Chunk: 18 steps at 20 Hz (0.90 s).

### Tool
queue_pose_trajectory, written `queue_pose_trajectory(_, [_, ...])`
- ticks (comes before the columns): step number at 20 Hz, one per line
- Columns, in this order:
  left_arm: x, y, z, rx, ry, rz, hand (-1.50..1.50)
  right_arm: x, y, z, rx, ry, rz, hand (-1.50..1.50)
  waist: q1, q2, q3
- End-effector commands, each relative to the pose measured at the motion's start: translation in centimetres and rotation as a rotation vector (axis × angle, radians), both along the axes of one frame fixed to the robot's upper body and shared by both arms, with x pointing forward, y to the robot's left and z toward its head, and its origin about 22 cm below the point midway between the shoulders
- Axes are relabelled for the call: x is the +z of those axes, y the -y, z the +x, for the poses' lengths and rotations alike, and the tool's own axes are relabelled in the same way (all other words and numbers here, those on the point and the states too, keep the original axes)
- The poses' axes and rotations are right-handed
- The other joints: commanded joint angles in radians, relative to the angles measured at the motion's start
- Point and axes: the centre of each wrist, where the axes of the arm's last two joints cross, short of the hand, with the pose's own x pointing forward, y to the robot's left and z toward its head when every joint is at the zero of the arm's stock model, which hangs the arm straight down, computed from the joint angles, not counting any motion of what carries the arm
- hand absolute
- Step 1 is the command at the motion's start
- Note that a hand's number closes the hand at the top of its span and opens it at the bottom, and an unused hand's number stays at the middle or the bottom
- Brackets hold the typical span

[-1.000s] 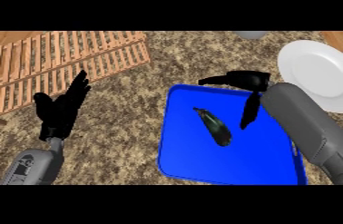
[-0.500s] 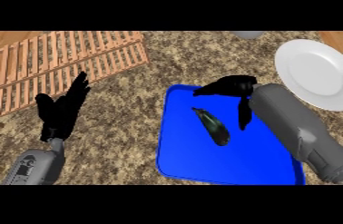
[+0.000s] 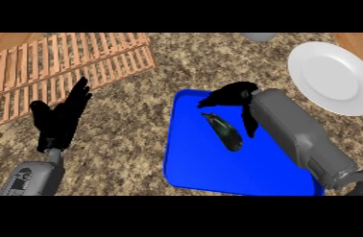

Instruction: Pick the eggplant from the tray and place it in the plate

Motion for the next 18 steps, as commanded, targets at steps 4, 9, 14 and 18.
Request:
queue_pose_trajectory(4, [0.6, -1.2, 0.7, 0.013, 0.008, 0.000, 0.00, -2.1, -1.1, -0.8, 0.042, -0.038, -0.036, -1.50, -0.001, 0.005, 0.003])
queue_pose_trajectory(9, [1.0, -1.5, -0.2, 0.000, 0.000, 0.008, 0.00, -4.1, -1.7, -1.4, 0.037, -0.033, -0.056, -1.50, 0.008, 0.007, 0.003])
queue_pose_trajectory(14, [-1.2, -1.3, 0.3, 0.009, 0.022, 0.012, 0.00, -3.3, -3.2, -0.7, 0.087, -0.021, -0.094, -1.50, 0.006, 0.010, 0.002])
queue_pose_trajectory(18, [-0.5, -0.3, -0.3, 0.002, -0.022, -0.016, 0.00, -4.9, -4.3, -2.3, 0.150, -0.051, -0.139, 1.50, 0.001, 0.005, 0.003])
